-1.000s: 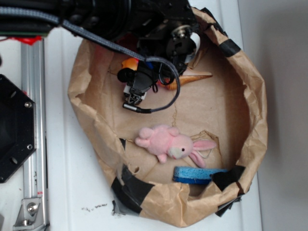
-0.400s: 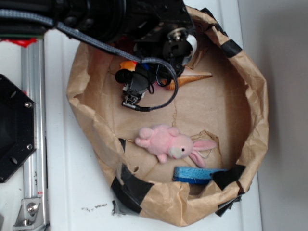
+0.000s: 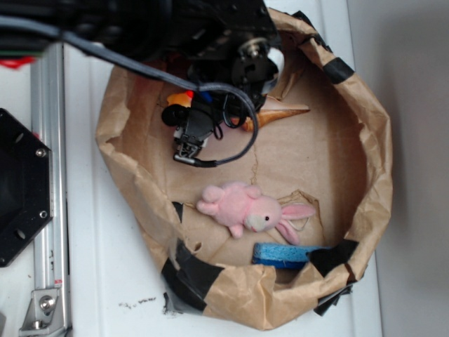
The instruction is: Grab the yellow duck.
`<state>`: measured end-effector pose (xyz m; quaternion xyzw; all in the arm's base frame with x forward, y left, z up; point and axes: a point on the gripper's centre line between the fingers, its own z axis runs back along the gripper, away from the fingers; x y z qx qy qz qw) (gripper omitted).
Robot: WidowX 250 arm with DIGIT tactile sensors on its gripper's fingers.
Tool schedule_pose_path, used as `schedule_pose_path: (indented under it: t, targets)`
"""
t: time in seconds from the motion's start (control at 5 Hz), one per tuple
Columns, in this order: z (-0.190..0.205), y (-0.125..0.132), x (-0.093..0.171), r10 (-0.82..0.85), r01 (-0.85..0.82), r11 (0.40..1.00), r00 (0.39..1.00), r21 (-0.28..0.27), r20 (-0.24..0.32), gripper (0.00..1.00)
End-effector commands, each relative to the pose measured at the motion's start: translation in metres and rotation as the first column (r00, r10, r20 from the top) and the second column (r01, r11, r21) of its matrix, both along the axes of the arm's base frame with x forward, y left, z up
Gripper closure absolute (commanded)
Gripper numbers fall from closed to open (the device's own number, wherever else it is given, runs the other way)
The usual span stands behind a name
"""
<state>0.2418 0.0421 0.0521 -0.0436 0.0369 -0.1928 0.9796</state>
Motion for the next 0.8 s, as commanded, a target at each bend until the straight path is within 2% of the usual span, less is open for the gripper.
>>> schedule_pose_path:
  t: [0.0,0.2,0.4,0.6]
  targets:
    - [0.118,-0.036,0.032,0.179,-0.164,0.984,0.942,-0.074,0.285,1.0]
    - [0.168,-0.046,0.036,0.181,-0.176,0.983,0.944,-0.043,0.277,1.0]
    - [0.196,-0.051,0.039,0.21,-0.204,0.978,0.939,-0.054,0.271,1.0]
    - [0.188,-0.054,0.039,0.23,-0.229,0.973,0.937,-0.037,0.264,1.0]
